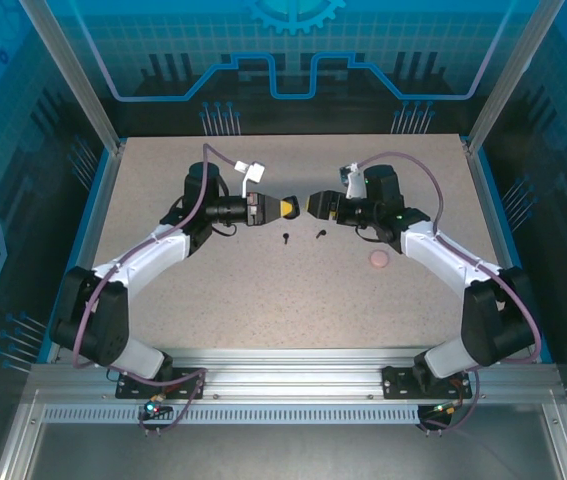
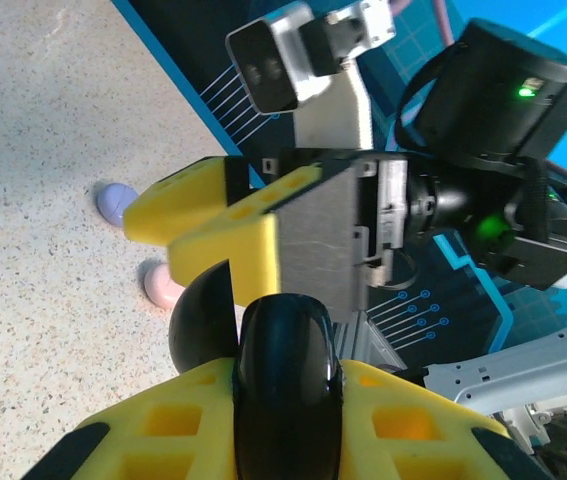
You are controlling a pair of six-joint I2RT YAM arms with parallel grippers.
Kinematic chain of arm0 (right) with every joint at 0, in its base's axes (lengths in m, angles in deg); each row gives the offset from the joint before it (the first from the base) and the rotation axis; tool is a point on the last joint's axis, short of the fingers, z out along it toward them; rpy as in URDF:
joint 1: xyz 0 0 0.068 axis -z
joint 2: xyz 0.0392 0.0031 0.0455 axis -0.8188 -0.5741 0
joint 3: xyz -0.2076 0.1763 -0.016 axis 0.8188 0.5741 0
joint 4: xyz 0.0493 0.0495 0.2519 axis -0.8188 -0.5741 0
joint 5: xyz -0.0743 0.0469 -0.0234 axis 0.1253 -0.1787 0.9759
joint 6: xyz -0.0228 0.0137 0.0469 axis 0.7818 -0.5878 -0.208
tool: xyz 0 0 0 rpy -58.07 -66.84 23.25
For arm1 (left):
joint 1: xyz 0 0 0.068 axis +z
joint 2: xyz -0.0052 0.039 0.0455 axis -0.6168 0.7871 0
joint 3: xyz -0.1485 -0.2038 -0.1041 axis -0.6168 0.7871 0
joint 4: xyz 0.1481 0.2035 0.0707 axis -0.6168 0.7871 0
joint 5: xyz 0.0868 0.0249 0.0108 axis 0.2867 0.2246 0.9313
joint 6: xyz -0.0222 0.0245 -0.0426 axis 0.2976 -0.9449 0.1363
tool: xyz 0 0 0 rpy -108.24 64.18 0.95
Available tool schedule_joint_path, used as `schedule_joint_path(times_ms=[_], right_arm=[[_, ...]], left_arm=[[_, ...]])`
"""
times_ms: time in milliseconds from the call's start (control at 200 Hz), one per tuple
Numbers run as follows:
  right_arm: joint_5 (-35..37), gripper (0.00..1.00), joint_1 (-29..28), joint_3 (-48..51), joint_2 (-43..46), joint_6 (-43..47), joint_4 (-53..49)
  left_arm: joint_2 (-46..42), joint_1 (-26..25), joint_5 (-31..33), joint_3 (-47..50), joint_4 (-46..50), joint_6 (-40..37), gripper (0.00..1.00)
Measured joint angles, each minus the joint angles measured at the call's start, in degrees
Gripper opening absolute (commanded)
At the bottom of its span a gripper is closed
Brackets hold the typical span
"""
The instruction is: Insert wireless bluetooth earbuds into charging case
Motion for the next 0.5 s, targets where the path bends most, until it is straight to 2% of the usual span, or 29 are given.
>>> schedule_joint_path(times_ms=[240,500], right_arm=[[-2.05,0.74,0.35,1.77,1.99,-0.15,-0.28],[-7.08,0.67,-0.07,1.92,5.42,0.57,-0.28]], left_arm=[[-0.20,0.00,-0.15,-0.02,0.02,-0.02,0.00],[-0.20,0.00,-0.39,-0.04,0.02,-0.02,0.00]])
